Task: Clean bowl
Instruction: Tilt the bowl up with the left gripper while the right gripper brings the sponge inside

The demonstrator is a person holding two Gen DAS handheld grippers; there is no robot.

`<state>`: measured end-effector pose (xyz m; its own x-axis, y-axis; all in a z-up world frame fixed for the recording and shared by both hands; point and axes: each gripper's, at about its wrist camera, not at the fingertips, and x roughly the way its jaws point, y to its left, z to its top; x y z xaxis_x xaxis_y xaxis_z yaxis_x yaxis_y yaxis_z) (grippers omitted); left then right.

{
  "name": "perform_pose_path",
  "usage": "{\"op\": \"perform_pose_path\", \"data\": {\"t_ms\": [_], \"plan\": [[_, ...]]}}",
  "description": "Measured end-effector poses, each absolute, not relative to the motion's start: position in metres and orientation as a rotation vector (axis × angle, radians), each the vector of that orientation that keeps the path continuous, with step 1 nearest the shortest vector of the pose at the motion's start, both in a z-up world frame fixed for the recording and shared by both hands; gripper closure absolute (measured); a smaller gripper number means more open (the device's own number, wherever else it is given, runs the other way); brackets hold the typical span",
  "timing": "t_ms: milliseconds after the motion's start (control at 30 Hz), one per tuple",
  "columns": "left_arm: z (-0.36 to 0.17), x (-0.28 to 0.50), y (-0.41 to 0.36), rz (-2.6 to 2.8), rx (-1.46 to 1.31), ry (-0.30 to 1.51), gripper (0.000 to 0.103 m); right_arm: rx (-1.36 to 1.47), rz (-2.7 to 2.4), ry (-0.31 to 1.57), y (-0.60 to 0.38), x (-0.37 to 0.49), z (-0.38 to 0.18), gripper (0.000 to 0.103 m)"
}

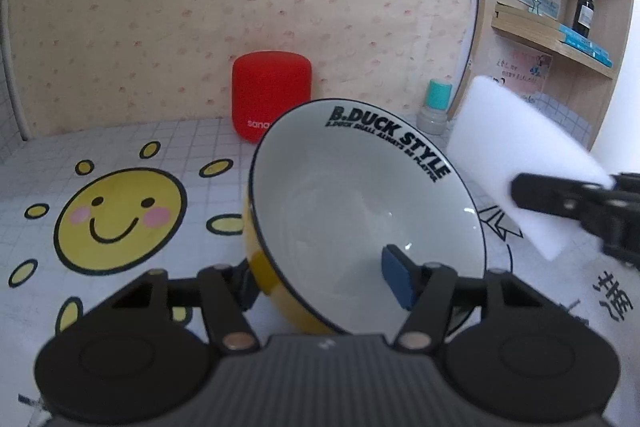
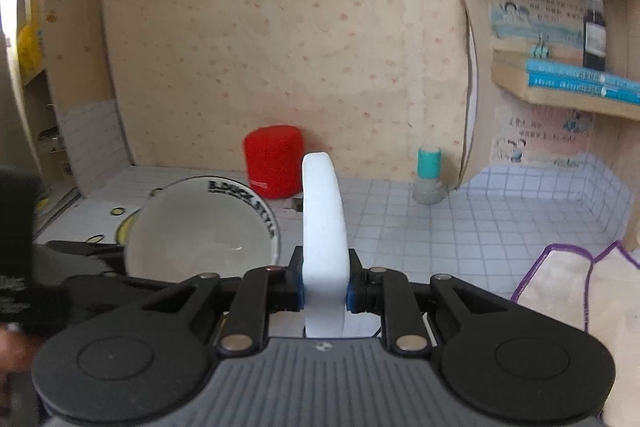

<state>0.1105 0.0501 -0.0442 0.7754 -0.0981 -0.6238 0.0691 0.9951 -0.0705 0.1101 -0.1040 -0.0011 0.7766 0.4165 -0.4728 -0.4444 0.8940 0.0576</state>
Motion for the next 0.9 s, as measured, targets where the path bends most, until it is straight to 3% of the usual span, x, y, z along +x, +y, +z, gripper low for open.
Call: {"op": "perform_pose_path", "data": {"t_ms": [433, 567, 900], "plan": [[-0.048, 0.097, 0.033, -0.146, 0.028, 0.672, 0.046, -0.170, 0.640, 0.541, -0.087, 0.094, 0.003, 0.086], [-0.048, 0.097, 0.032, -0.124, 0.044, 0.684, 0.054, -0.182, 0.640, 0.568, -0.088, 0.101, -0.002, 0.086], [-0.045, 0.091, 0.025, -0.115, 0.093, 0.685, 0.058, -0.223, 0.663, 0.602, -0.083, 0.110, -0.008, 0.086]]}}
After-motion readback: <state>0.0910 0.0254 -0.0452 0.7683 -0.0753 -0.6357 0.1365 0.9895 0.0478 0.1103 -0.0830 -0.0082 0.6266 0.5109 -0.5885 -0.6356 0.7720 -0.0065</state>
